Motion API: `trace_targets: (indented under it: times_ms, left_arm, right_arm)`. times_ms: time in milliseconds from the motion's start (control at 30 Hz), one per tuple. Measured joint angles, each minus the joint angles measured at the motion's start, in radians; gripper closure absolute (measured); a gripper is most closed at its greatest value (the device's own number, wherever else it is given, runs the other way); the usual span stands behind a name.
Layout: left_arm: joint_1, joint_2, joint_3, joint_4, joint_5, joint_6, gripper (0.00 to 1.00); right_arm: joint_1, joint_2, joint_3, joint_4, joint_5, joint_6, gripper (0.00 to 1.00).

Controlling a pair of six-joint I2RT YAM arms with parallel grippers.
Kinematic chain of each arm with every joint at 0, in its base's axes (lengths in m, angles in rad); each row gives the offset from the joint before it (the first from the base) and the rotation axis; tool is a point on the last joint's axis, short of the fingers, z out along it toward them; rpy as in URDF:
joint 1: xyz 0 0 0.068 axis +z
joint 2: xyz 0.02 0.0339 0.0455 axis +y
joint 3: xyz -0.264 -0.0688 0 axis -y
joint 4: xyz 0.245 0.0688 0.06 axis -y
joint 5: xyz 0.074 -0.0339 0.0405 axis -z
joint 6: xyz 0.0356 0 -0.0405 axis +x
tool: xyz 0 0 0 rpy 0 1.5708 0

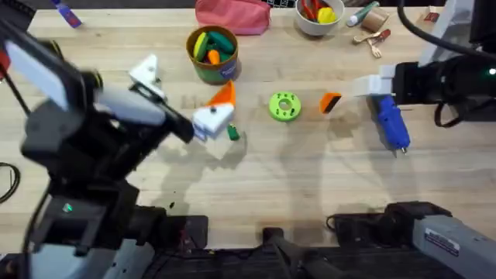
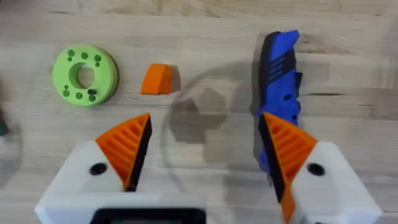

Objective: Pick up the gripper from the table and insert it into the empty holder that is missing its gripper. Then pick up a screw, insert it into the mounting hole, and use the screwdriver to tighten it. Finally, clean up the table by picking up the vegetable and placing it into the bucket.

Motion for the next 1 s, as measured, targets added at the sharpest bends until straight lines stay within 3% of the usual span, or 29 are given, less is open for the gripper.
trace_targets:
  times_ms: [200,433,600,1000]
  left_arm:
    - [0.008,-0.185,-0.127,0.026,0.157,0.008,0.015]
    - [0.051,-0.367,-0.209,0.033,0.337,0.012,0.015]
    - [0.05,-0.456,-0.269,-0.001,0.395,0.014,0.015]
    - [0.04,-0.464,-0.278,-0.132,0.471,0.014,0.015]
  right_arm:
    - [0.0,0.0,0.0,0.0,0.0,0.0,0.007]
    - [0.0,0.0,0.0,0.0,0.0,0.0,0.008]
    - [0.0,0.0,0.0,0.0,0.0,0.0,0.008]
    - [0.0,0.0,0.0,0.0,0.0,0.0,0.008]
